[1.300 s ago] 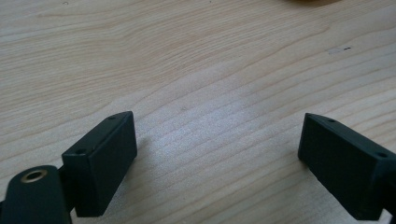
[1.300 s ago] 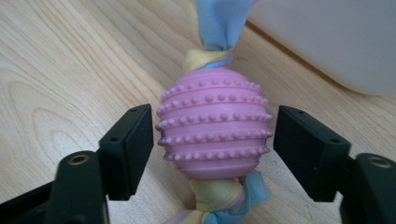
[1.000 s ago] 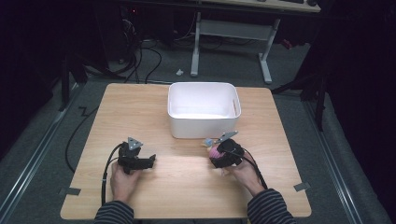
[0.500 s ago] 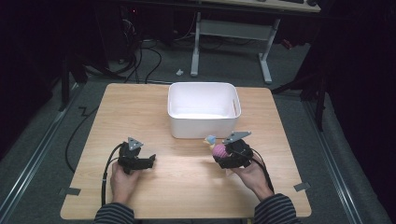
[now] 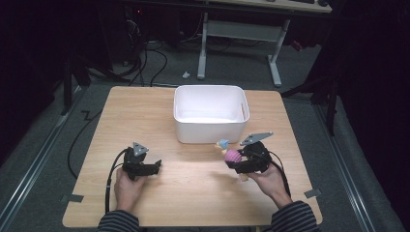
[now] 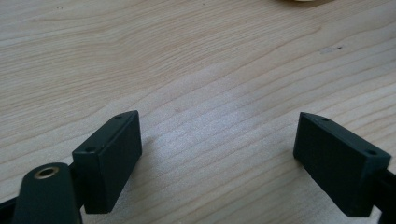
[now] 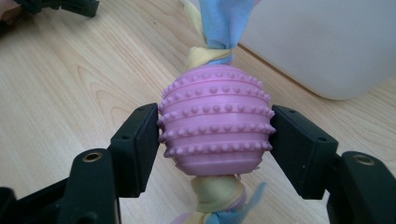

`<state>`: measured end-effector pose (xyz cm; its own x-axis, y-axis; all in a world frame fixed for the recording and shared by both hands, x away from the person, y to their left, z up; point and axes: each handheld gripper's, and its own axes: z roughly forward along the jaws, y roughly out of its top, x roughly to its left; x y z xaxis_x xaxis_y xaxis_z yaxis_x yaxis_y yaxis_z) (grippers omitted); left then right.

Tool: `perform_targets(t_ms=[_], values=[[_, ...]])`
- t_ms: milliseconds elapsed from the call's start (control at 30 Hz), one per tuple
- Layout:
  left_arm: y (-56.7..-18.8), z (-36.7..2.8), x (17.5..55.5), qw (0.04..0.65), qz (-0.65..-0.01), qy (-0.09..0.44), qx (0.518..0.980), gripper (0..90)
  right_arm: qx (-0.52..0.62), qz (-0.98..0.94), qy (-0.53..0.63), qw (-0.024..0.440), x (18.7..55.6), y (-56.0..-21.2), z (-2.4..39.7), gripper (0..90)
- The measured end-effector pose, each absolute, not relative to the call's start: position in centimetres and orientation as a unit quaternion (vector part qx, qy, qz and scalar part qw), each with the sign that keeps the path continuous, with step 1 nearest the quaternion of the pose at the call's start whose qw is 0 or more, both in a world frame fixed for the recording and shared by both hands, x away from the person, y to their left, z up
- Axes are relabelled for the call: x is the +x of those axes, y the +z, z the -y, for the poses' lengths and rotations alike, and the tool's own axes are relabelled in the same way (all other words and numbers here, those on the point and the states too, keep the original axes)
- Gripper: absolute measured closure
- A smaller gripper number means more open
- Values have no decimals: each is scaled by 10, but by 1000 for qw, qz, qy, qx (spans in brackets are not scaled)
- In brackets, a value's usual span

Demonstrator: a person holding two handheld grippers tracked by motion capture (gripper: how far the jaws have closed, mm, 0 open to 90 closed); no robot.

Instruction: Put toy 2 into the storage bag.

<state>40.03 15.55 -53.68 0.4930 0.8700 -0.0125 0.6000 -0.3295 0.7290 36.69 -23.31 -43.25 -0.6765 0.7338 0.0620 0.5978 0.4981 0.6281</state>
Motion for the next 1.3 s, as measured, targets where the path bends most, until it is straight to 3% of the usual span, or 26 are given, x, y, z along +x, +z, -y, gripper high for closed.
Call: perform_targets(t_ms=[967, 1300], values=[[-537, -155, 398, 345, -469, 198, 789, 167, 364, -845, 369, 133, 368, -362, 245, 354], [-537, -156, 399, 347, -469, 195, 789, 172, 354, -853, 361, 125, 398, -334, 243, 355]])
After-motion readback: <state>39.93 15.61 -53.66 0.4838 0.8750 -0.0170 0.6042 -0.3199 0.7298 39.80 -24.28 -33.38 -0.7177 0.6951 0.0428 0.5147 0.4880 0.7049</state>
